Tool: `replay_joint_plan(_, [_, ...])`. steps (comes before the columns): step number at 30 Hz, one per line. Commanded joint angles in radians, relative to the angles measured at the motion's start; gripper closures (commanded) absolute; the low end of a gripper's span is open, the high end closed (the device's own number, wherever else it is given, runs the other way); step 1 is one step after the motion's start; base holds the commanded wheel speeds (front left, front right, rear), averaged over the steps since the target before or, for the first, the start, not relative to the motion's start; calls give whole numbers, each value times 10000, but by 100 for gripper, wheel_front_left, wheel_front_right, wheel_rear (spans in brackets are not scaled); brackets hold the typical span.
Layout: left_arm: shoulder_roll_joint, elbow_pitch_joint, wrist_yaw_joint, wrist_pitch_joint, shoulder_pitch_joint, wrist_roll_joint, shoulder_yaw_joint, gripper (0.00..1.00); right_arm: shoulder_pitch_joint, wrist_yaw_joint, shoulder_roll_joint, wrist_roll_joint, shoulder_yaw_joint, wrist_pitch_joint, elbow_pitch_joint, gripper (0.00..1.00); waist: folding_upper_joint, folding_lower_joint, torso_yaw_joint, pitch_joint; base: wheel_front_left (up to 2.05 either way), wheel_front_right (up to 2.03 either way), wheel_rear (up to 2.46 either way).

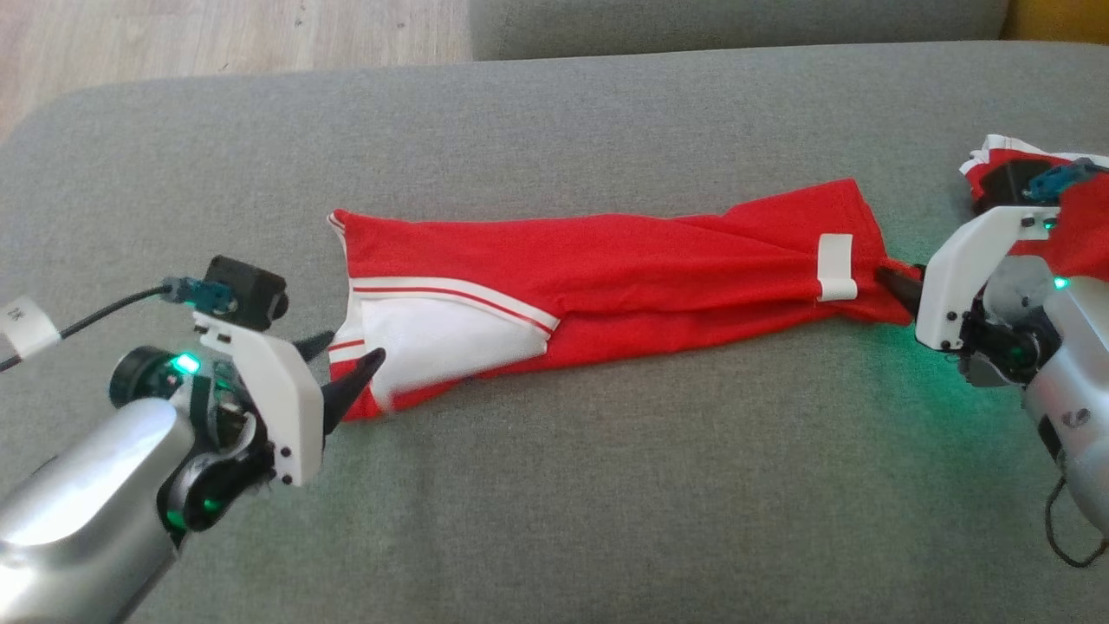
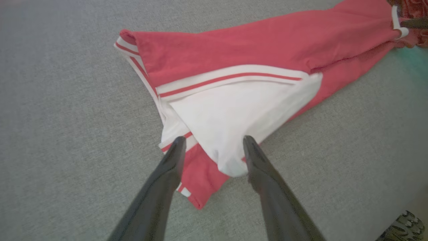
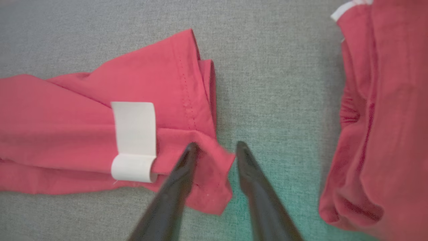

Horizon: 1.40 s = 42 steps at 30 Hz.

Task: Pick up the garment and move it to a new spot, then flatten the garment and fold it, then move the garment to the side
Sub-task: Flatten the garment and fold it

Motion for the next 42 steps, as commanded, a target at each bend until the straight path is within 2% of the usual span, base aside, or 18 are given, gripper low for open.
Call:
replay_joint_plan(1, [335,-87,105,-218,-486,176,515,0,-45,-7,-156,15,30,-85,-174,0,0,0,-8,-7,0,0,0])
replay_joint_plan(6, [146,152,261,-930,-585,322,782,0,-312,-7,1,92,-378,-513,404,0,0,0,-25,-105,0,0,0])
replay_joint_plan(10, [29,350,522,-1878,-688,594,1129,0,-511,-7,78,-55,-455,-1254,366,0,0,0,-26,-239,0,0,0])
replay_joint_plan(18, [-748,646,1413,-5455,-300,506,2784,0,-682,-7,793,-124,-1198,-5103,-648,0,0,0,-175,-709,0,0,0])
replay_joint_plan(23, [-998,601,1497,-7222,383,656,3418,0,-121,-7,1583,250,-1652,-6863,-1612,0,0,0,-273,-1002,0,0,0])
replay_joint_plan(27, [-1280,571,1667,-7527,895,890,3922,0,288,-7,1864,29,-2067,-7352,-2057,0,0,0,-294,-1137,0,0,0])
replay_joint_plan(31, [-1910,188,1730,-7576,1783,1738,4892,0,961,-7,2466,-969,-3433,-7448,-2826,0,0,0,-345,-1236,0,0,0])
replay_joint_plan(36, [-2856,-109,1531,-7580,3128,3350,5818,0,2648,-7,3460,-3340,-5209,-7453,-4048,0,0,0,-410,-1445,0,0,0])
replay_joint_plan(39, [-3398,-95,1303,-7581,3840,4153,6217,0,3749,-7,3674,-4414,-5609,-7454,-4571,0,0,0,-456,-1550,0,0,0])
replay_joint_plan(42, [-3953,-119,1076,-7581,4400,4673,6951,0,4642,-7,3709,-4570,-5542,-7455,-4928,0,0,0,-478,-1603,0,0,0])
